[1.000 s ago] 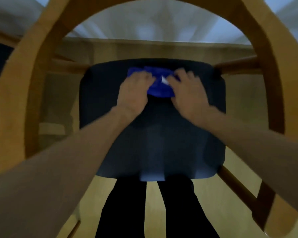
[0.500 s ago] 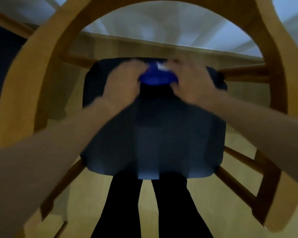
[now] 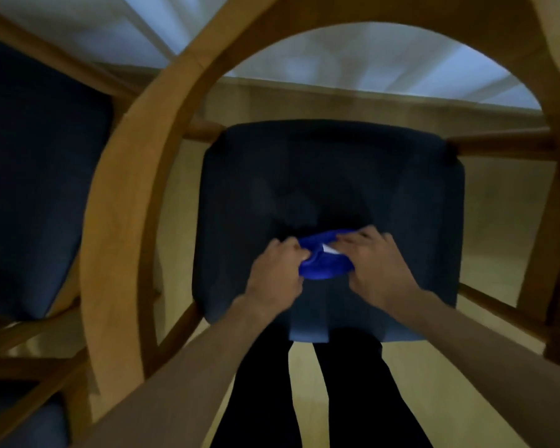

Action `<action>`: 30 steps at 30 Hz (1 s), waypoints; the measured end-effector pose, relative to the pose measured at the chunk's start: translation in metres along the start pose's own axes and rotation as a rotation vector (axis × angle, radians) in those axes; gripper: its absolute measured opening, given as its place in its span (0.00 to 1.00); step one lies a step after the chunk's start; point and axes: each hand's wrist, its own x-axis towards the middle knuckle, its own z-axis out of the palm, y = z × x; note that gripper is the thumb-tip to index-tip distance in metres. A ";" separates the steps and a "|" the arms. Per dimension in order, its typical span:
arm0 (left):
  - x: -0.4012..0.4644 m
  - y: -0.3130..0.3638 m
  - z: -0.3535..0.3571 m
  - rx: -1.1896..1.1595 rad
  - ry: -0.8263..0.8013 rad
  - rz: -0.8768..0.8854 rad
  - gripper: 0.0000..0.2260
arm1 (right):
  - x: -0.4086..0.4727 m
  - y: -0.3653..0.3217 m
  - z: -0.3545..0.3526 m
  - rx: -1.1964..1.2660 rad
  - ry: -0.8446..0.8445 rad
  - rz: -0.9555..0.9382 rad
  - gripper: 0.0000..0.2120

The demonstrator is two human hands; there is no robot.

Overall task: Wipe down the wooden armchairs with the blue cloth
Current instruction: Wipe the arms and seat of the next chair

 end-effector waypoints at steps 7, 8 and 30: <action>0.054 -0.023 -0.089 -0.059 0.301 0.045 0.14 | 0.084 -0.001 -0.093 0.131 0.264 -0.047 0.22; 0.073 -0.027 -0.106 -0.021 0.392 0.054 0.16 | 0.104 0.000 -0.103 0.152 0.347 -0.020 0.20; 0.053 -0.050 -0.109 0.015 -0.083 -0.253 0.13 | 0.122 -0.050 -0.096 0.267 -0.231 0.008 0.13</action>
